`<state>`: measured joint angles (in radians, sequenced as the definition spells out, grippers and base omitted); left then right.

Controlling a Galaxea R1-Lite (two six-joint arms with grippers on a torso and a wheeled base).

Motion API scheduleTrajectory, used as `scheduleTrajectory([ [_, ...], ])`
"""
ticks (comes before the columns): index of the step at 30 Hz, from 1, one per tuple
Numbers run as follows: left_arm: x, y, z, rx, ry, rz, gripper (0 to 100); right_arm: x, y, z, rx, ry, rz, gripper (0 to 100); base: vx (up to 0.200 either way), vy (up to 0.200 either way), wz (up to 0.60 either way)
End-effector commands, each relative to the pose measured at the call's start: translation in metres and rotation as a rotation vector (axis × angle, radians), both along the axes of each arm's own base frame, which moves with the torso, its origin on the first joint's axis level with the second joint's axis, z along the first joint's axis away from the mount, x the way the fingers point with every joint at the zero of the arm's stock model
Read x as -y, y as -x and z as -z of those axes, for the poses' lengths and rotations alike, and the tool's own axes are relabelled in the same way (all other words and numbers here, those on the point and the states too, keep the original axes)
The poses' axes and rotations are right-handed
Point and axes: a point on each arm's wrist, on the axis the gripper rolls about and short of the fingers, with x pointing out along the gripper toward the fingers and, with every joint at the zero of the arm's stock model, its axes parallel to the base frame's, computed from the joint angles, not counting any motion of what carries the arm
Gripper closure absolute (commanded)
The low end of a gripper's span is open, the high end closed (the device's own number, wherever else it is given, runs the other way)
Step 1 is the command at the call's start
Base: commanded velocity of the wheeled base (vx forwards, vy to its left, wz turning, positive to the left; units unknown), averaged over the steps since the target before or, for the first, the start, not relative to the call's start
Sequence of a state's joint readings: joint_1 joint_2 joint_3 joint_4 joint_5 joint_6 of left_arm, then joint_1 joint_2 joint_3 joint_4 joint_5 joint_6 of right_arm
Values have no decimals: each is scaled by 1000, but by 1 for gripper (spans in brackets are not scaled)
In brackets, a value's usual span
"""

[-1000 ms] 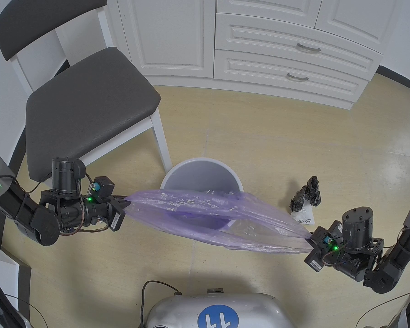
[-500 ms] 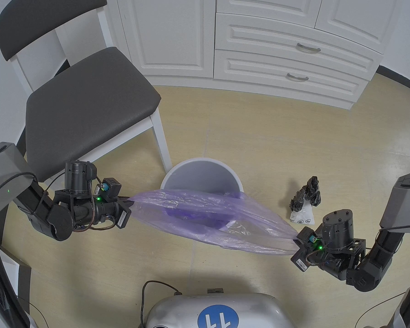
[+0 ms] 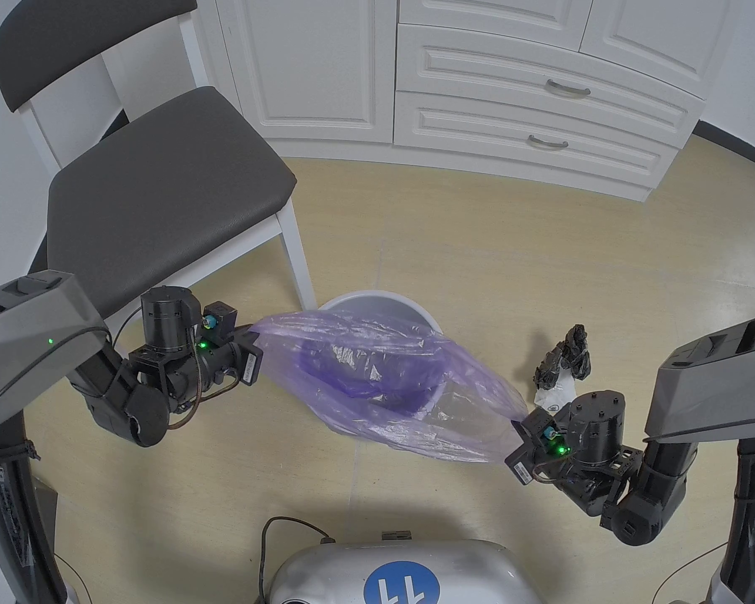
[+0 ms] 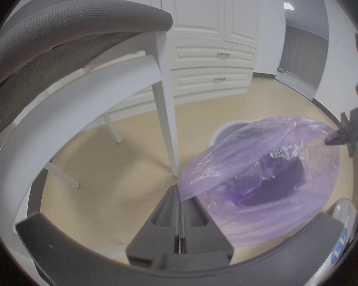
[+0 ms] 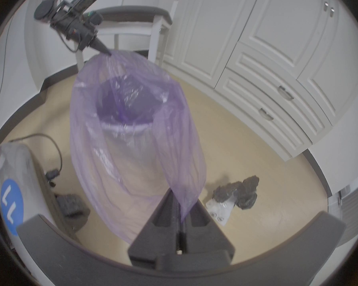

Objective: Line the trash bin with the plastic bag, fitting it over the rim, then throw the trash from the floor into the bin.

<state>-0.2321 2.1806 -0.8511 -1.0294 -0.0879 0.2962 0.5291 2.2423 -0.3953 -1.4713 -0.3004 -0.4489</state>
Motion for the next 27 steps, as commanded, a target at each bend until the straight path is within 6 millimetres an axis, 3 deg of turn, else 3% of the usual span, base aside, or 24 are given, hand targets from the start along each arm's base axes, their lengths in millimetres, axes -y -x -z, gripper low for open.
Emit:
scheduleTrajectory([
  [1,13,-13,21,4,18,-33,100,-13,-8,18,15,-34,-8,100,0,0,0],
  [8,13,-11,14,13,44,-43,100,-27,-13,13,60,-116,-29,100,0,0,0],
  [17,11,-14,18,4,40,-49,100,-45,-23,28,47,-198,-38,100,0,0,0],
  [22,3,-21,11,36,55,-73,100,-58,-25,20,68,-282,-63,100,0,0,0],
  [27,-4,-13,-4,55,62,-79,100,-77,-28,0,116,-411,-100,100,0,0,0],
])
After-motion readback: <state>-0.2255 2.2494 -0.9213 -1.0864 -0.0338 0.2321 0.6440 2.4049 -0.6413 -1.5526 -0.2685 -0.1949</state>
